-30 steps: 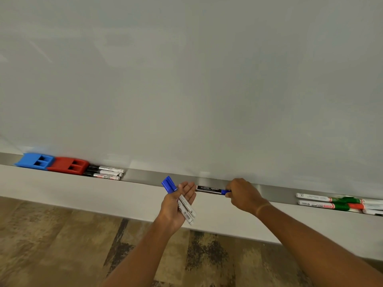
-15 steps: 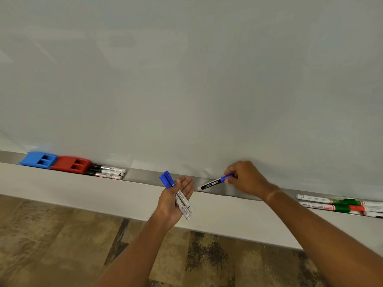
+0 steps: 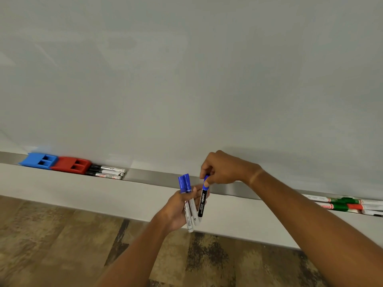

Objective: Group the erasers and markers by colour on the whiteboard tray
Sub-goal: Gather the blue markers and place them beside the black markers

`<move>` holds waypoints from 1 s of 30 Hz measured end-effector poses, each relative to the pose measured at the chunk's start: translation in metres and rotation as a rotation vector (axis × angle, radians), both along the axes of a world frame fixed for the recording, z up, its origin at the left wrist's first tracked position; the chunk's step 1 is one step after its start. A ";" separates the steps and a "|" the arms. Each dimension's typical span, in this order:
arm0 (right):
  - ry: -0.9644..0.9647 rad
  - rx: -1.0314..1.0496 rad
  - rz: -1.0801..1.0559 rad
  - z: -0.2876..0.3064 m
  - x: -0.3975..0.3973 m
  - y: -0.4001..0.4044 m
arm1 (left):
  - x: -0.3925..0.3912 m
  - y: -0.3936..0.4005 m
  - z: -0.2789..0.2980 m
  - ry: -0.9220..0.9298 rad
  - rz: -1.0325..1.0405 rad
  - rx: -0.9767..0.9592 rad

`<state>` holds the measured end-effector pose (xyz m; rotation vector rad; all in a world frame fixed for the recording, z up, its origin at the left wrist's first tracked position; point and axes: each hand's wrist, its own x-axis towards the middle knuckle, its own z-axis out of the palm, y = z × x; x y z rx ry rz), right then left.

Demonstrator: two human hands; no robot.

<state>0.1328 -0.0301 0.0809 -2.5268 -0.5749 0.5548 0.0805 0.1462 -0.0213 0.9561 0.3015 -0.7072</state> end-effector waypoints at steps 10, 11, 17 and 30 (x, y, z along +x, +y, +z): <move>0.129 0.220 -0.095 -0.023 0.004 0.009 | -0.016 -0.011 -0.002 0.021 -0.018 -0.130; 0.139 0.237 -0.103 -0.026 0.004 0.010 | -0.018 -0.012 -0.002 0.022 -0.005 -0.135; 0.152 0.369 -0.198 -0.040 -0.004 0.016 | -0.024 -0.016 0.000 0.016 0.087 -0.139; 0.114 0.496 -0.234 -0.075 -0.036 0.055 | -0.025 0.020 0.003 0.053 0.565 -0.184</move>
